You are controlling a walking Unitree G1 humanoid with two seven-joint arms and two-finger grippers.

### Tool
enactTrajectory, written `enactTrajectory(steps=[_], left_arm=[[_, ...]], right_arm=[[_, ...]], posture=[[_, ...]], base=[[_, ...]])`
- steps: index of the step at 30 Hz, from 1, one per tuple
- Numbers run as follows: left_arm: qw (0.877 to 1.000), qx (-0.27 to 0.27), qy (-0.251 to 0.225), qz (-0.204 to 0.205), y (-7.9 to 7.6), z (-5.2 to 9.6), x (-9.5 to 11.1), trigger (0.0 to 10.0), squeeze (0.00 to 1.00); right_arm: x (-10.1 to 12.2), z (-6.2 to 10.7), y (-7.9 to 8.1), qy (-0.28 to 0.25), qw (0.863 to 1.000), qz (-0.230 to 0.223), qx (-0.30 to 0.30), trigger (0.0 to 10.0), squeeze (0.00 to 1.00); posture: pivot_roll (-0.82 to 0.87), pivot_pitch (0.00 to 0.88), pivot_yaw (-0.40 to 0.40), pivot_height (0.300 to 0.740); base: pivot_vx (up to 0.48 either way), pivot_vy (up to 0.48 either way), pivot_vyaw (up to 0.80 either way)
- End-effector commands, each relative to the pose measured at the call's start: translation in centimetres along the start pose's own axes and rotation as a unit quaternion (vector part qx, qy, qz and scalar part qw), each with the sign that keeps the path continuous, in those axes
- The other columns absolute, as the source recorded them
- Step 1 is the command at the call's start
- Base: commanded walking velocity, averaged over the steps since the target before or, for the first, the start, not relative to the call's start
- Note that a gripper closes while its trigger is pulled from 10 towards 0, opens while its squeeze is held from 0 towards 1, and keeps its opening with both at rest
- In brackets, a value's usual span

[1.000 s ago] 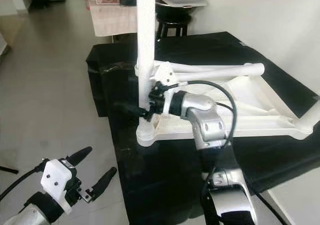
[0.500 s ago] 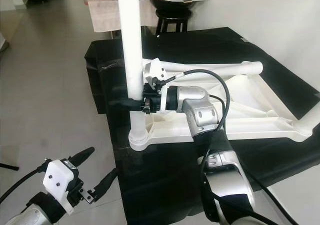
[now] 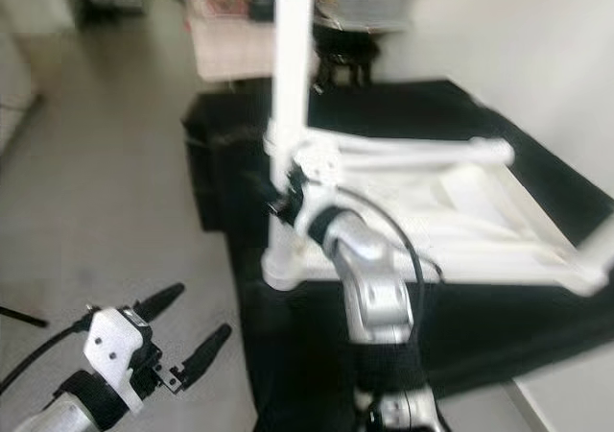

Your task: Building children table

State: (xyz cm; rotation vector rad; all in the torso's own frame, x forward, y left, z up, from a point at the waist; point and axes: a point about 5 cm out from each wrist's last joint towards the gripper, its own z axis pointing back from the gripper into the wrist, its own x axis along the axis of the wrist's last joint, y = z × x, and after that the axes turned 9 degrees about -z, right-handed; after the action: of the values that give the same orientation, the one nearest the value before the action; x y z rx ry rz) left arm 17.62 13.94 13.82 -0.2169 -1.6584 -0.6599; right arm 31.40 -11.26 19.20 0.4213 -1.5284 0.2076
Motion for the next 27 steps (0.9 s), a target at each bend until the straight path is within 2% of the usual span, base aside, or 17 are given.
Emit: enactTrajectory(steps=[1,9,10,11,13,14,15,16,17,18,19,20,21,23,24,25,27], left_arm=[[1.0,-0.006,-0.001,0.003,0.1,0.0,-0.1,10.0,0.0],[1.0,-0.005,-0.002,0.003,0.1,-0.1,-0.1,10.0,0.0],[1.0,-0.002,-0.003,0.003,0.1,-0.1,-0.1,10.0,0.0],[1.0,0.0,-0.003,0.004,0.1,-0.1,0.0,10.0,0.0],[1.0,0.0,-0.003,0.004,0.1,-0.1,0.0,10.0,0.0],[1.0,0.001,-0.004,0.004,0.1,-0.1,0.0,10.0,0.0],[1.0,0.001,-0.004,0.004,0.1,-0.1,0.0,10.0,0.0],[1.0,0.001,-0.004,0.004,0.0,-0.2,0.0,10.0,0.0],[1.0,0.0,-0.005,0.005,0.0,-0.2,0.1,10.0,0.0],[1.0,0.0,-0.005,0.005,0.0,-0.2,0.1,10.0,0.0],[1.0,-0.001,-0.005,0.006,-0.1,-0.2,0.1,10.0,0.0],[1.0,-0.001,-0.005,0.006,-0.1,-0.2,0.1,10.0,0.0],[1.0,-0.001,-0.006,0.006,-0.1,-0.2,0.1,10.0,0.0],[1.0,-0.001,-0.006,0.006,-0.1,-0.2,0.1,10.0,0.0],[1.0,-0.002,-0.008,0.007,-0.3,-0.2,0.3,10.0,0.0],[1.0,-0.002,-0.008,0.007,-0.3,-0.2,0.3,10.0,0.0],[1.0,-0.002,-0.008,0.008,-0.3,-0.2,0.4,10.0,0.0]], right_arm=[[-4.2,0.9,-2.1,0.103,0.993,-0.012,-0.062,0.0,0.0],[-2.1,-1.2,-4.1,0.074,0.992,-0.015,-0.096,0.0,0.0],[-1.1,-2.2,-4.2,0.067,0.993,-0.016,-0.094,10.0,0.0],[-0.3,-2.9,-4.0,0.059,0.995,-0.019,-0.075,10.0,0.0],[-0.3,-2.9,-4.0,0.059,0.995,-0.019,-0.075,10.0,0.0],[0.5,-3.5,-3.8,0.049,0.997,-0.025,-0.053,10.0,0.63],[0.5,-3.5,-3.8,0.049,0.997,-0.025,-0.053,10.0,0.63],[1.3,-3.9,-3.3,0.038,0.998,-0.028,-0.031,10.0,1.0],[2.3,-4.4,-2.8,0.021,0.999,-0.047,0.012,10.0,1.0],[2.3,-4.4,-2.8,0.021,0.999,-0.047,0.012,10.0,1.0],[3.4,-4.7,-1.9,0.006,0.995,-0.05,0.086,10.0,1.0],[3.4,-4.7,-1.9,0.006,0.995,-0.05,0.086,10.0,1.0],[4.2,-4.9,-1.4,-0.001,0.987,-0.048,0.156,10.0,0.0],[4.2,-4.9,-1.4,-0.001,0.987,-0.048,0.156,10.0,0.0],[3.7,-5.0,-0.8,0.037,0.961,-0.015,0.275,10.0,0.0],[3.7,-5.0,-0.8,0.037,0.961,-0.015,0.275,10.0,0.0],[3.1,-5.1,-0.7,0.059,0.95,-0.002,0.307,10.0,0.0]], posture=[[-0.08,0.065,-0.071,0.74],[-0.09,0.059,-0.077,0.74],[-0.08,0.059,-0.078,0.74],[-0.08,0.06,-0.077,0.74],[-0.08,0.06,-0.077,0.74],[-0.08,0.061,-0.079,0.74],[-0.08,0.061,-0.079,0.74],[-0.07,0.063,-0.079,0.74],[-0.07,0.066,-0.08,0.74],[-0.07,0.066,-0.08,0.74],[-0.07,0.066,-0.08,0.74],[-0.07,0.066,-0.08,0.74],[-0.07,0.072,-0.081,0.74],[-0.07,0.072,-0.081,0.74],[-0.05,0.082,-0.082,0.74],[-0.05,0.082,-0.082,0.74],[-0.05,0.085,-0.081,0.74]], base=[[0.0,0.0,0.0],[0.0,0.0,0.0],[0.0,0.0,0.0],[0.0,0.0,0.0],[0.0,0.0,0.0],[0.0,0.0,0.0],[0.0,0.0,0.0],[0.0,0.0,0.0],[0.0,0.0,0.0],[0.0,0.0,0.0],[0.0,0.0,0.0],[0.0,0.0,0.0],[0.0,0.0,0.0],[0.0,0.0,0.0],[0.0,0.0,0.0],[0.0,0.0,0.0],[0.0,0.0,0.0]])
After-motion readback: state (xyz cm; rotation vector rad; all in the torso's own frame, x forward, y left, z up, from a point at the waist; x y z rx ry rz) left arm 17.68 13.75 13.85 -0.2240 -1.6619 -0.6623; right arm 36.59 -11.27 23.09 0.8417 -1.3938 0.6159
